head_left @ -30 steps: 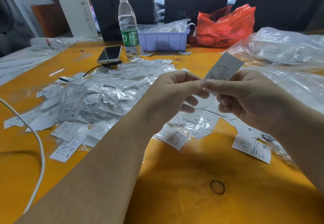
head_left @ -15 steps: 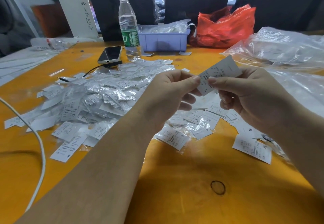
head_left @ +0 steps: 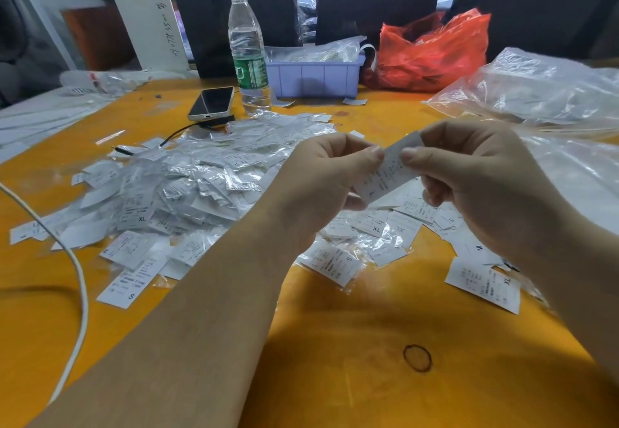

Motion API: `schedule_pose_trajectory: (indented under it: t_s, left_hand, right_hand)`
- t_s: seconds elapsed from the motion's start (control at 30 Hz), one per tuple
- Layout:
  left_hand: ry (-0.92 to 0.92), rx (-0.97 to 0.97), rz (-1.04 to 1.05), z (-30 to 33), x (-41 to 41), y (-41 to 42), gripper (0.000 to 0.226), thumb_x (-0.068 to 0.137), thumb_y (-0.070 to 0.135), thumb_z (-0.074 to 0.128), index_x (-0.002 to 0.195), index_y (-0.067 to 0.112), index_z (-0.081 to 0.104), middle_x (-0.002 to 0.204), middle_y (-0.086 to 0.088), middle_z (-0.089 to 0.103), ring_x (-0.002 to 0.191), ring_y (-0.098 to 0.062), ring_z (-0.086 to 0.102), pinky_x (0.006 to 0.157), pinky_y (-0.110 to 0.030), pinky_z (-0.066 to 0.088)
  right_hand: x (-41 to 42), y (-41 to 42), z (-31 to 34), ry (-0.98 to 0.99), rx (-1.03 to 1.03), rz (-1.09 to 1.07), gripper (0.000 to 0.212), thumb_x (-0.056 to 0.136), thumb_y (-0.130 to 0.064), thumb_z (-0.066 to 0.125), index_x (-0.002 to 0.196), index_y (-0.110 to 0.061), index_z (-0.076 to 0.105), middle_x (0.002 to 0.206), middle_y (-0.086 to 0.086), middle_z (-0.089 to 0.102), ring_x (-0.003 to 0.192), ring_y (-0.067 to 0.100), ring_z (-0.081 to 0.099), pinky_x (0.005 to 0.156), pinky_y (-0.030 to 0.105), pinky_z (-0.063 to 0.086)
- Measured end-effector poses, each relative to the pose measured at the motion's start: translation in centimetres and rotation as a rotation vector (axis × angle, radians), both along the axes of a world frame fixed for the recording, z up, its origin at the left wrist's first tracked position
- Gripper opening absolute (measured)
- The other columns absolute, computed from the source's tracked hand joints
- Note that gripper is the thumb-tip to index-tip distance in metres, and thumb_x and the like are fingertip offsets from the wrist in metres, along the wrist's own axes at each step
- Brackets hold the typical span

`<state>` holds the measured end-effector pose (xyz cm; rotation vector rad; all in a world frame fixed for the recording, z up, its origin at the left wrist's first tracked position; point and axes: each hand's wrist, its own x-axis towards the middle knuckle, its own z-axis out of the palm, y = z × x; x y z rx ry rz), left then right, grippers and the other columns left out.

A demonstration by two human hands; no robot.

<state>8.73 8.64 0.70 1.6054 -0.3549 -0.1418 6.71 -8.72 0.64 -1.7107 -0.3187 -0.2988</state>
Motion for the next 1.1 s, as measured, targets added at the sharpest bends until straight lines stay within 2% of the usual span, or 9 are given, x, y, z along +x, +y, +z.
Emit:
schedule_pose_trajectory:
  t_s: [0.2, 0.37, 0.5, 0.67, 0.77, 0.87, 0.93, 1.0, 1.1]
  left_hand:
    - [0.007, -0.024, 0.009, 0.1, 0.1, -0.1, 0.015, 0.094, 0.016, 0.062, 0.079, 0.015, 0.064, 0.075, -0.001, 0.068, 0.07, -0.012, 0.063, 0.058, -0.023, 0.053]
    - [-0.009, 0.017, 0.024, -0.2, 0.1, 0.0, 0.009, 0.092, 0.02, 0.064, 0.086, 0.014, 0.067, 0.078, 0.001, 0.067, 0.075, -0.012, 0.06, 0.065, -0.024, 0.049]
    - [-0.008, 0.02, 0.044, -0.1, 0.0, 0.0, 0.01, 0.092, 0.019, 0.064, 0.083, 0.016, 0.067, 0.078, 0.001, 0.066, 0.077, -0.014, 0.059, 0.067, -0.024, 0.047]
    - [0.014, 0.029, 0.067, 0.2, -0.2, 0.0, 0.009, 0.091, 0.02, 0.066, 0.083, 0.016, 0.068, 0.076, 0.003, 0.066, 0.072, -0.011, 0.06, 0.058, -0.022, 0.052]
    - [-0.036, 0.212, 0.168, 0.2, 0.2, 0.4, 0.01, 0.09, 0.024, 0.067, 0.08, 0.023, 0.069, 0.078, 0.006, 0.068, 0.073, -0.009, 0.061, 0.057, -0.018, 0.052]
    - [-0.157, 0.531, 0.268, -0.1, 0.7, 0.9, 0.009, 0.089, 0.026, 0.066, 0.081, 0.028, 0.065, 0.085, 0.01, 0.065, 0.08, -0.007, 0.06, 0.06, -0.024, 0.05]
    - [-0.186, 0.708, 0.318, -0.3, 0.9, 1.3, 0.005, 0.087, 0.027, 0.066, 0.083, 0.03, 0.064, 0.086, 0.012, 0.063, 0.081, -0.006, 0.059, 0.064, -0.027, 0.052]
    - [-0.165, 0.807, 0.337, -0.6, 1.0, 1.6, 0.004, 0.085, 0.027, 0.066, 0.087, 0.03, 0.064, 0.088, 0.012, 0.062, 0.082, -0.007, 0.058, 0.07, -0.032, 0.055]
    - [-0.168, 0.864, 0.359, -1.0, 0.8, 1.5, 0.013, 0.084, 0.03, 0.065, 0.097, 0.03, 0.064, 0.096, 0.011, 0.062, 0.09, -0.012, 0.057, 0.078, -0.036, 0.055]
  right_hand:
    - [0.1, -0.4, 0.5, -0.016, 0.068, -0.09, 0.017, 0.087, -0.001, 0.063, 0.077, -0.013, 0.069, 0.055, 0.001, 0.057, 0.049, 0.014, 0.045, 0.049, 0.027, 0.04]
    - [-0.2, 0.3, 0.1, -0.02, -0.057, -0.005, 0.015, 0.086, 0.0, 0.066, 0.078, -0.012, 0.07, 0.058, -0.001, 0.061, 0.05, 0.013, 0.049, 0.048, 0.024, 0.044]
    - [0.0, -0.1, 0.2, -0.031, -0.027, -0.044, 0.018, 0.086, 0.0, 0.065, 0.077, -0.014, 0.072, 0.057, -0.003, 0.061, 0.05, 0.011, 0.049, 0.048, 0.024, 0.044]
    - [-0.2, 0.0, 0.2, -0.035, -0.133, -0.005, 0.015, 0.085, -0.004, 0.067, 0.079, -0.016, 0.074, 0.058, -0.001, 0.063, 0.052, 0.01, 0.053, 0.049, 0.023, 0.046]
    - [0.1, -1.2, 1.0, -0.024, -0.176, -0.117, 0.016, 0.086, -0.009, 0.066, 0.078, -0.021, 0.074, 0.06, -0.003, 0.066, 0.052, 0.006, 0.055, 0.049, 0.021, 0.048]
    - [0.4, -1.8, 1.0, -0.045, -0.516, -0.199, 0.011, 0.086, -0.019, 0.067, 0.081, -0.027, 0.073, 0.066, -0.016, 0.067, 0.055, -0.001, 0.058, 0.053, 0.02, 0.047]
    - [0.4, -1.6, 0.6, -0.037, -0.651, -0.215, 0.012, 0.086, -0.017, 0.068, 0.083, -0.027, 0.073, 0.065, -0.014, 0.066, 0.059, -0.001, 0.059, 0.051, 0.015, 0.042]
    - [0.5, -1.5, 0.2, 0.019, -0.759, -0.226, 0.012, 0.087, -0.015, 0.067, 0.089, -0.025, 0.074, 0.078, -0.017, 0.063, 0.068, 0.001, 0.059, 0.054, 0.014, 0.04]
    - [0.7, -1.6, -0.2, 0.123, -0.945, -0.222, 0.019, 0.087, -0.022, 0.068, 0.105, -0.028, 0.069, 0.096, -0.016, 0.057, 0.092, 0.005, 0.055, 0.068, 0.018, 0.037]
